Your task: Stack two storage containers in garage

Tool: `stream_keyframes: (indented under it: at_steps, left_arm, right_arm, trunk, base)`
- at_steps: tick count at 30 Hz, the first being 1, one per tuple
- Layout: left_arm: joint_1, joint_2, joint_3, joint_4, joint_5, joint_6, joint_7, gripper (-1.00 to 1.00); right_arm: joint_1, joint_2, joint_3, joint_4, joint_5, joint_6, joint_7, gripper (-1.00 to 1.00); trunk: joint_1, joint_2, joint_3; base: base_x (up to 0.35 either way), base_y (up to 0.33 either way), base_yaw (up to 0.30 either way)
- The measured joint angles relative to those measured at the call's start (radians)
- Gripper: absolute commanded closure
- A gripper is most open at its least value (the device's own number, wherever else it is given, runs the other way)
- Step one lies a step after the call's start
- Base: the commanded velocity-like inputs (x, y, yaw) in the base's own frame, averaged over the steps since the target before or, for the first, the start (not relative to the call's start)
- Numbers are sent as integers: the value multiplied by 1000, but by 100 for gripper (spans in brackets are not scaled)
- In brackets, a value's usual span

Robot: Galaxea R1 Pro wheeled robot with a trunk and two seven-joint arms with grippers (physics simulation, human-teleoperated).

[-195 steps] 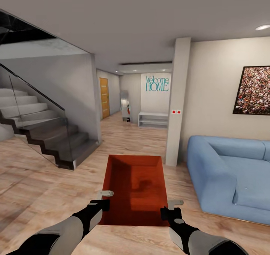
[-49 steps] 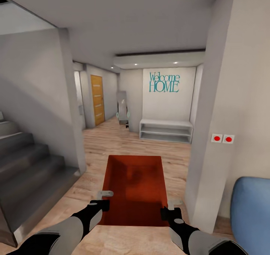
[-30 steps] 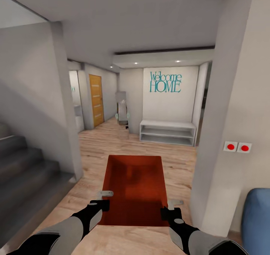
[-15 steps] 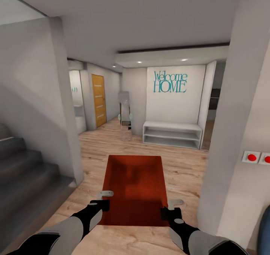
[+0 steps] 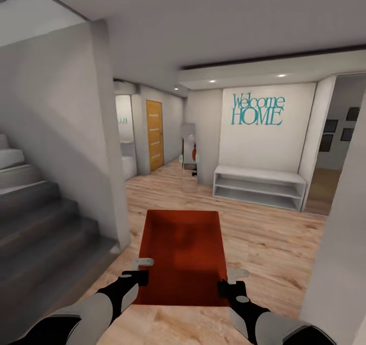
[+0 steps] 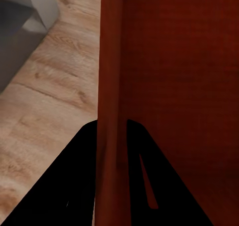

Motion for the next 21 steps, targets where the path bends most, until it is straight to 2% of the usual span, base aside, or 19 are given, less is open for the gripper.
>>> stream_keyframes:
  at_steps: [21]
  left_arm:
    - [0, -1, 1, 0, -1, 1, 1, 100]
  right_arm:
    - [0, -1, -1, 0, -1, 0, 2, 100]
  trunk:
    - [0, 0, -1]
  base:
    - [322, 0, 6]
